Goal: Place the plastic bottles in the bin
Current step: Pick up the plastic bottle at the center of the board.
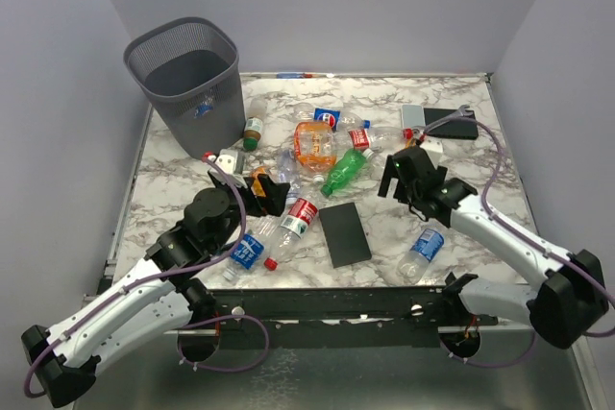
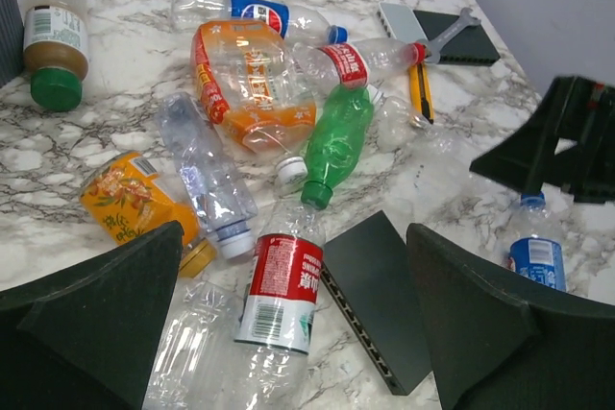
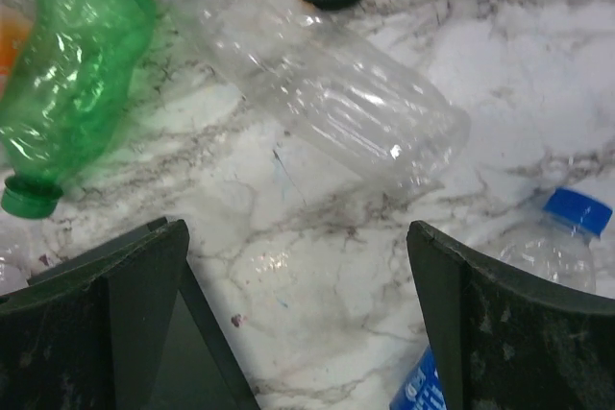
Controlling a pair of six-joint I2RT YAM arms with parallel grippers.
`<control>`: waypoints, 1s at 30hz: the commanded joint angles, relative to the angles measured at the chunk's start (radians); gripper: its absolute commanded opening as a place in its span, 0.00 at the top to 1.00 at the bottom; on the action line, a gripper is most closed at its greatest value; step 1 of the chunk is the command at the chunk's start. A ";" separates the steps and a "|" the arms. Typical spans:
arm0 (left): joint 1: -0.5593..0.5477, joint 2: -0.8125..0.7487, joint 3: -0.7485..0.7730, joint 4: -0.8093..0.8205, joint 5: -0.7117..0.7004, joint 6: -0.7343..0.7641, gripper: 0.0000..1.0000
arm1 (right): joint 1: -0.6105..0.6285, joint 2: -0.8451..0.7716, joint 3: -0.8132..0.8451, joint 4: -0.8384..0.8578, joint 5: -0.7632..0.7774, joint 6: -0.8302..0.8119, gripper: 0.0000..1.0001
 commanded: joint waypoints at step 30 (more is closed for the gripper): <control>0.002 0.053 -0.015 0.025 0.123 0.053 0.01 | -0.162 0.498 0.141 0.189 -0.157 -0.292 0.08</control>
